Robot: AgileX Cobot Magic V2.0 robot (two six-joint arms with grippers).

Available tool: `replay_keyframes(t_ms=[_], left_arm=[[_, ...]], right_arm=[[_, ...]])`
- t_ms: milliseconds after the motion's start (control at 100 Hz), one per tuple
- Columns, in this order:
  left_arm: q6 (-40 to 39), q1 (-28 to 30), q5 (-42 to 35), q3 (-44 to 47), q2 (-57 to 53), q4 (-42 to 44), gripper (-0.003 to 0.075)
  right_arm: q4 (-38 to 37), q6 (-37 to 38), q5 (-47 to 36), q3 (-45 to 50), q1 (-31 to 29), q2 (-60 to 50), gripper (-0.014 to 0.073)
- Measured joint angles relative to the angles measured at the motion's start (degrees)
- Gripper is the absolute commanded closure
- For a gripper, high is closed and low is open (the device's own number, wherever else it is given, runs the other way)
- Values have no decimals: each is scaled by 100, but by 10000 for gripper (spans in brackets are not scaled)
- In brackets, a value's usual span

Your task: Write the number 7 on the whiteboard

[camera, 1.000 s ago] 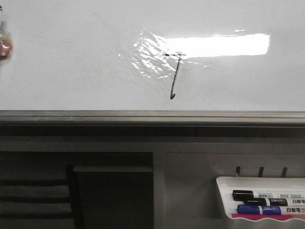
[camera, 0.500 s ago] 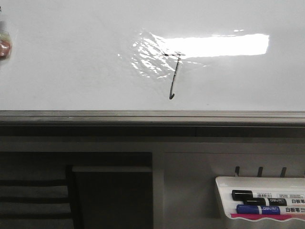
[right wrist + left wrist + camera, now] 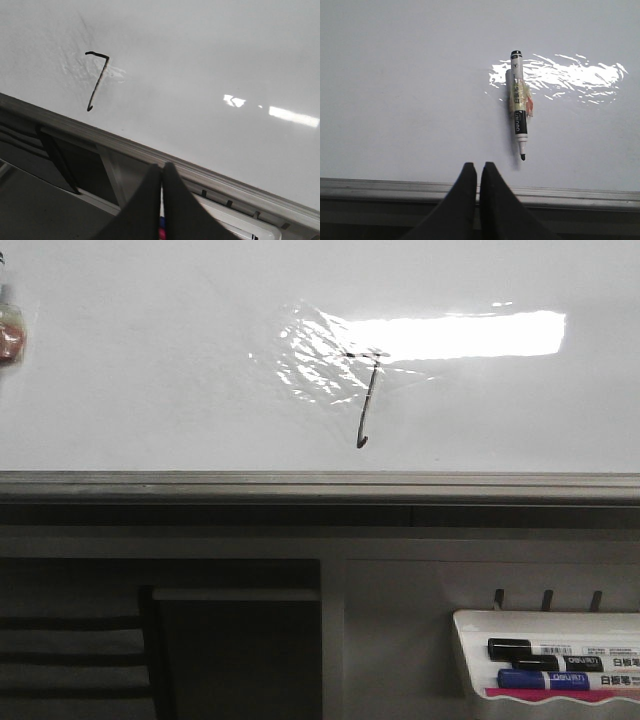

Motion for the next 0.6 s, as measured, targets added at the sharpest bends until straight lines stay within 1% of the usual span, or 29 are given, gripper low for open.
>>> replay_keyframes(t_ms=[600], left_arm=[[115,0,-37,0,0,-57,741]], right_arm=[[0,0,0,0,0,0,660]])
